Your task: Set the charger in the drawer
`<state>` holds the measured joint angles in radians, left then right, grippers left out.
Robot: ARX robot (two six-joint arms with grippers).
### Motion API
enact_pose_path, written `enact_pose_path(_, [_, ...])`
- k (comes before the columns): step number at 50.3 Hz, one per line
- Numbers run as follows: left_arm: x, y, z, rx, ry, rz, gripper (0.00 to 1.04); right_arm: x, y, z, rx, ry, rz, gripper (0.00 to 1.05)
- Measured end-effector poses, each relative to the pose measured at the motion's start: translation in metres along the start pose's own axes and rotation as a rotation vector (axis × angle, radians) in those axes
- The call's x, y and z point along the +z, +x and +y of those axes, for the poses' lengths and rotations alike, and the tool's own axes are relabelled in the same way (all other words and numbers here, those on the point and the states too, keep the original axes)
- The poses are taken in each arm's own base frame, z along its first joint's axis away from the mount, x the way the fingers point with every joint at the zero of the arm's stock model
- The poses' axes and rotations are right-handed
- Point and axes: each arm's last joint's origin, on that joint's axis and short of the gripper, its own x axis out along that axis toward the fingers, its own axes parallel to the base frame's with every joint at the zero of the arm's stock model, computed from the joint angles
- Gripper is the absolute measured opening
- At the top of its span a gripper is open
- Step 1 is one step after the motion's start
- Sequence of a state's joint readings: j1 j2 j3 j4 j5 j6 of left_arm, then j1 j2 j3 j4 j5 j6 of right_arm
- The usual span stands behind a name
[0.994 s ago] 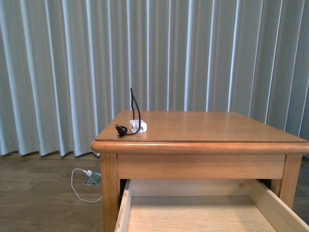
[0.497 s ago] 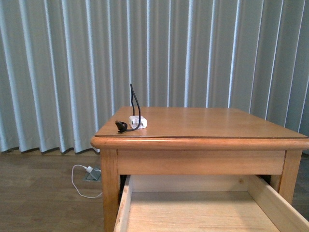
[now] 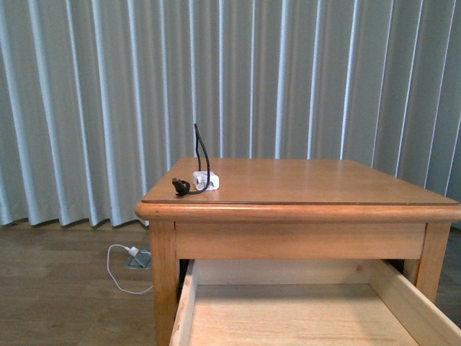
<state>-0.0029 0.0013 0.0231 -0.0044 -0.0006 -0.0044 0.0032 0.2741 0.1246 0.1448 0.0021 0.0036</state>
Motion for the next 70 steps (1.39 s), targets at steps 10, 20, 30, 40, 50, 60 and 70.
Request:
enact_pose_path(10, [0.000,0.000,0.000,0.000,0.000,0.000,0.99,0.000,0.000,0.000,0.000,0.000,0.000,0.96])
enact_pose_path(20, [0.000,0.000,0.000,0.000,0.000,0.000,0.99,0.000,0.000,0.000,0.000,0.000,0.000,0.96])
enact_pose_path(30, [0.000,0.000,0.000,0.000,0.000,0.000,0.99,0.000,0.000,0.000,0.000,0.000,0.000,0.96])
enact_pose_path(40, [0.007,0.012,-0.004,0.160,-0.093,-0.010,0.99,0.000,0.000,0.000,0.000,0.000,0.000,0.96])
enact_pose_path(50, [0.052,0.070,-0.017,0.010,-0.063,0.069,0.99,0.000,0.000,0.000,0.000,0.000,0.000,0.96])
enact_pose_path(60, [0.075,0.137,-0.028,-0.056,-0.040,0.124,0.99,0.000,0.000,0.000,-0.001,0.000,0.000,0.96])
enact_pose_path(70, [0.093,0.204,-0.055,-0.113,-0.019,0.149,0.99,0.000,0.000,0.000,0.000,0.000,0.000,0.96])
